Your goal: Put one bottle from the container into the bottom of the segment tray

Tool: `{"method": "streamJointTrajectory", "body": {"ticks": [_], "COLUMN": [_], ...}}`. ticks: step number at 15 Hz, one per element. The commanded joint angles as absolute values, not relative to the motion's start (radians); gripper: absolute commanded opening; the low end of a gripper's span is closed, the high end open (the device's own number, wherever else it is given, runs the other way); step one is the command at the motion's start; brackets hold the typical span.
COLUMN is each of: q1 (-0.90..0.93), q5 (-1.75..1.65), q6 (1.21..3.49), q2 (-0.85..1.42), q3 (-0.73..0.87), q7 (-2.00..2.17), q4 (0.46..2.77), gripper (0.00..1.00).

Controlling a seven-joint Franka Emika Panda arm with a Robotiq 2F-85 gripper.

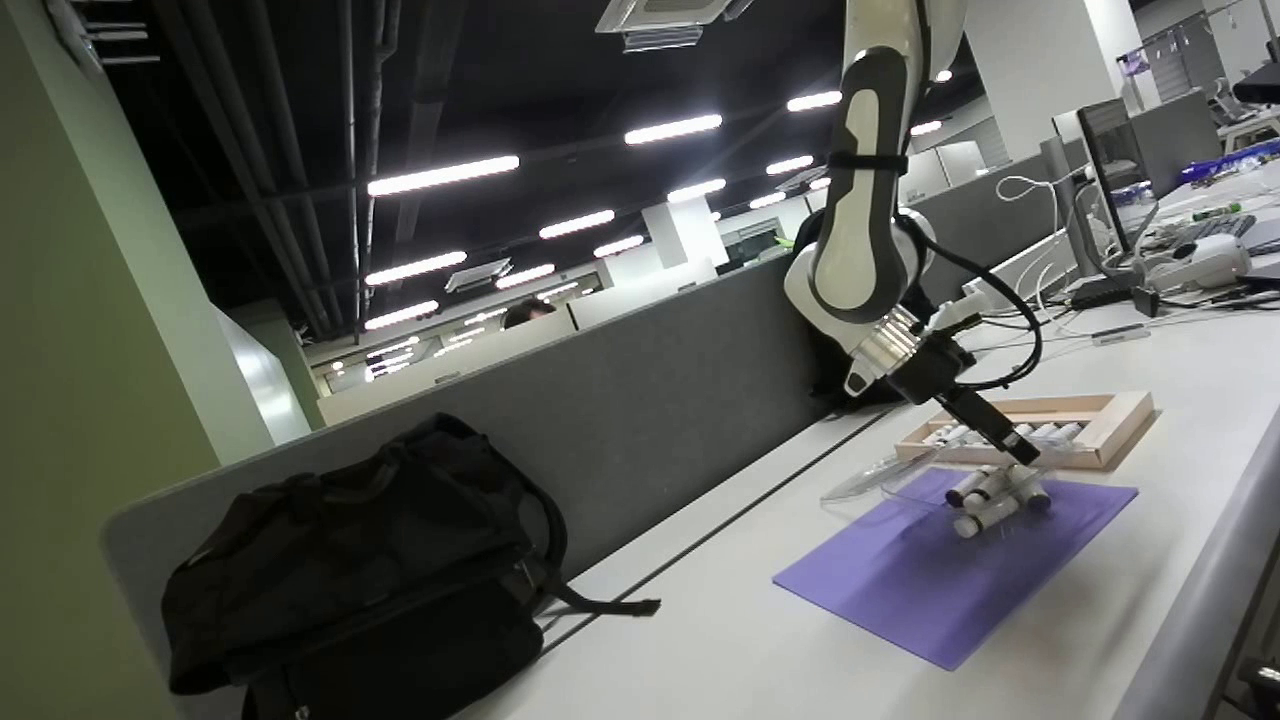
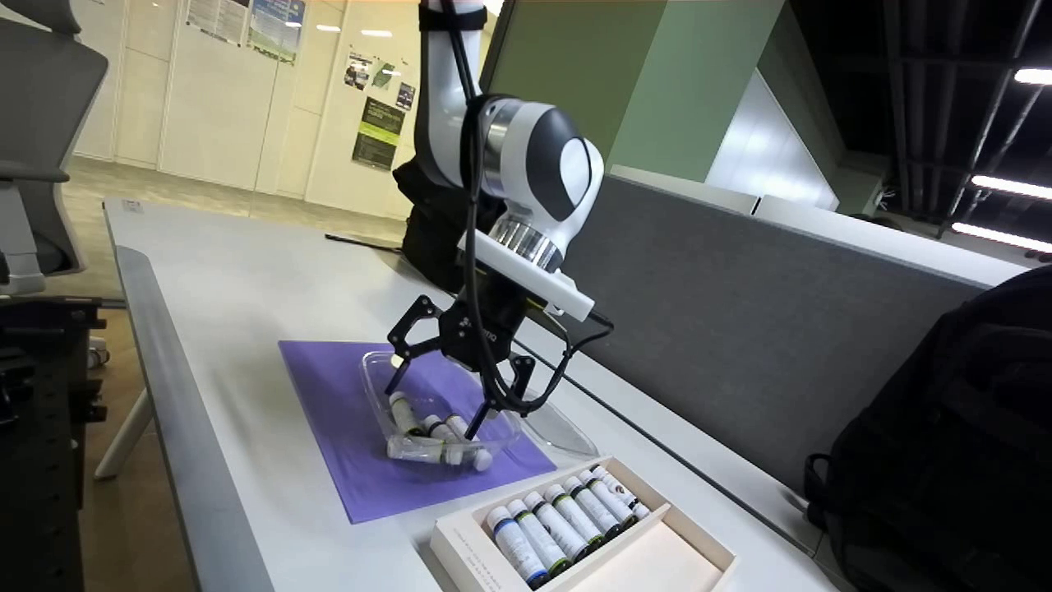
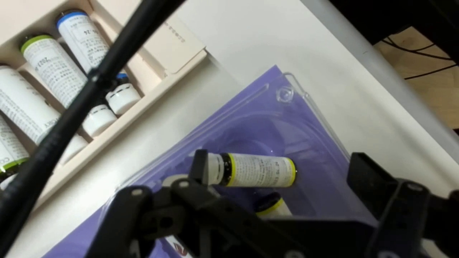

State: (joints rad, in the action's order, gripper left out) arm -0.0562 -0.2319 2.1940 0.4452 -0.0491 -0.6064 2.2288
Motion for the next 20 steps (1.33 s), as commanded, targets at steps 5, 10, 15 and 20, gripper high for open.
{"method": "streamJointTrajectory", "body": {"ticks": [5, 10, 15, 20], "q1": [-0.059, -0.058, -0.050, -0.025], "q5": [-0.259, -0.279, -0.256, -0.290], "q6": [2.252, 2.401, 2.467, 2.543], "q2": [0.445, 0.443, 0.438, 0.448], "q3": [-0.041, -0.054, -0.094, -0.103], "q7": [-0.595, -0.620, -0.647, -0.652], "q4": [2.238, 2.276, 2.297, 2.324], "gripper": [1.00, 1.00, 1.00, 1.00]}}
